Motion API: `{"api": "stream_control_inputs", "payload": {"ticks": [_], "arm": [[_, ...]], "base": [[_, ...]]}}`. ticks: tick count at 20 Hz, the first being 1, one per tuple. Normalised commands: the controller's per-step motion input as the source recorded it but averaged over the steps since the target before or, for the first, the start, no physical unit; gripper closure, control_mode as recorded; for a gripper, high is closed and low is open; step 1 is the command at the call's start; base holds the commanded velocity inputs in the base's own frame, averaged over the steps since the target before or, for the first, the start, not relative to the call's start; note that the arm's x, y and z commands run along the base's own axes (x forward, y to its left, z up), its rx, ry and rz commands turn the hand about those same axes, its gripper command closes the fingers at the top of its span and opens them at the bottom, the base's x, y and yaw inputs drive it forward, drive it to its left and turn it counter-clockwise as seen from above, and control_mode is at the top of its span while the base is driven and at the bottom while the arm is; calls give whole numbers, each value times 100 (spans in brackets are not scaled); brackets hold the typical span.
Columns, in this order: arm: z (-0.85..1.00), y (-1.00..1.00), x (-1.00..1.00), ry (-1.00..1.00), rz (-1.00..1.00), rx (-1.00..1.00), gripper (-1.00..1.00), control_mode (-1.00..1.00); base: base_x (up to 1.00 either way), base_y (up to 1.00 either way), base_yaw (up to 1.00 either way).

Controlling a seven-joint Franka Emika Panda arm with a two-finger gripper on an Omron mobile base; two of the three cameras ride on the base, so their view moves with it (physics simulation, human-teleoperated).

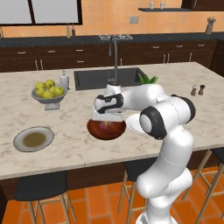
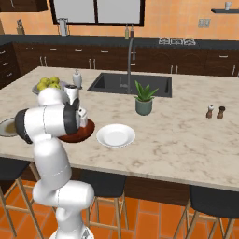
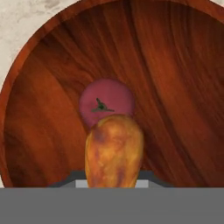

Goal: Pick the chicken drumstick and tomato from their plates and place them in the bowl. Then put the bowl in the fridge.

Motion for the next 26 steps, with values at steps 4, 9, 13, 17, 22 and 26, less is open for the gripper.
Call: {"api": "stream_control_inputs", "payload": {"ticks": [4, 9, 13, 17, 22, 26], "arm": [[-14, -19, 14, 2, 0, 0, 100, -100], [-16, -11, 4, 0, 0, 0, 100, -100], [-8, 1, 0, 0, 0, 0, -100, -100], [0, 0, 8, 0, 0, 0, -100, -100], [2, 0, 4, 0, 0, 0, -100, -100], [56, 4, -28, -3, 0, -1, -100, -100]], "base": [[0, 0, 0], [0, 0, 0], [0, 0, 0], [0, 0, 0], [0, 0, 0], [0, 0, 0]]}}
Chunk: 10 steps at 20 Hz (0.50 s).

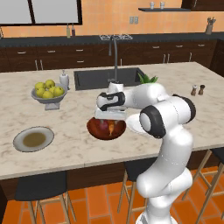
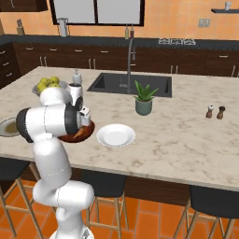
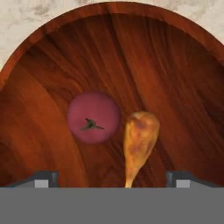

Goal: Pick the chicken drumstick and tomato from their plates and place them in the bowl. Then put the bowl in the fridge.

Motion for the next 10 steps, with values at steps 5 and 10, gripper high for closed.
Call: {"api": "stream_control_inputs", "payload": {"ticks": [5, 10], "arm": [[16, 67, -50, -2, 8, -13, -100, -100], [12, 21, -59, -1, 25, -15, -100, -100]], "base": [[0, 0, 0], [0, 0, 0]]}}
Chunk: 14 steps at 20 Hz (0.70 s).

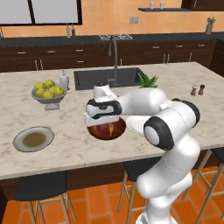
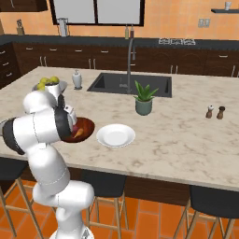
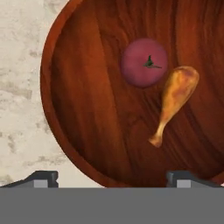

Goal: Pick the chicken drumstick and tomato from their plates and place them in the bowl. Then put the bowl in the fridge.

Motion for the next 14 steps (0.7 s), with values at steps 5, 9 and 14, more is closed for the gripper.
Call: {"api": "stream_control_inputs", "payload": {"ticks": [5, 9, 14], "arm": [[0, 7, -61, -7, 23, -10, -100, -100], [-9, 3, 8, -1, 35, -5, -100, -100], [-21, 9, 35, -1, 35, -5, -100, -100]], "base": [[0, 0, 0], [0, 0, 0], [0, 0, 0]]}}
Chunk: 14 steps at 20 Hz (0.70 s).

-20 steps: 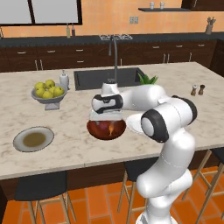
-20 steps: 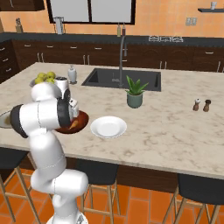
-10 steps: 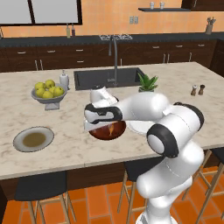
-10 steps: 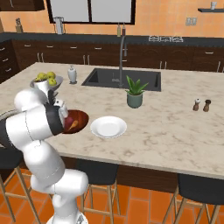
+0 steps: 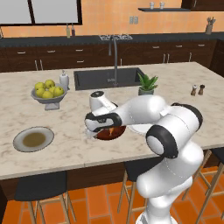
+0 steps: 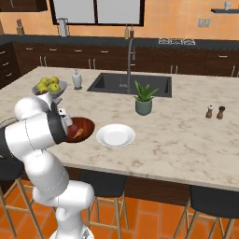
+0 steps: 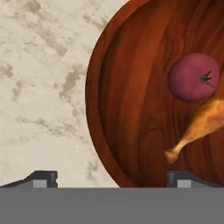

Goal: Pick the chicken drumstick and tomato from their plates and place them in the bowl. Then put the bowl in the fridge.

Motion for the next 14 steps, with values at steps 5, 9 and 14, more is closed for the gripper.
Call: {"api": "stream_control_inputs", "payload": {"ticks": [5, 9, 14], "arm": [[-23, 49, 24, 0, 9, -12, -100, -100], [-9, 9, 1, 0, 0, -10, -100, -100], [-11, 0, 6, 0, 0, -6, -100, -100]], "base": [[0, 0, 0], [0, 0, 0], [0, 0, 0]]}}
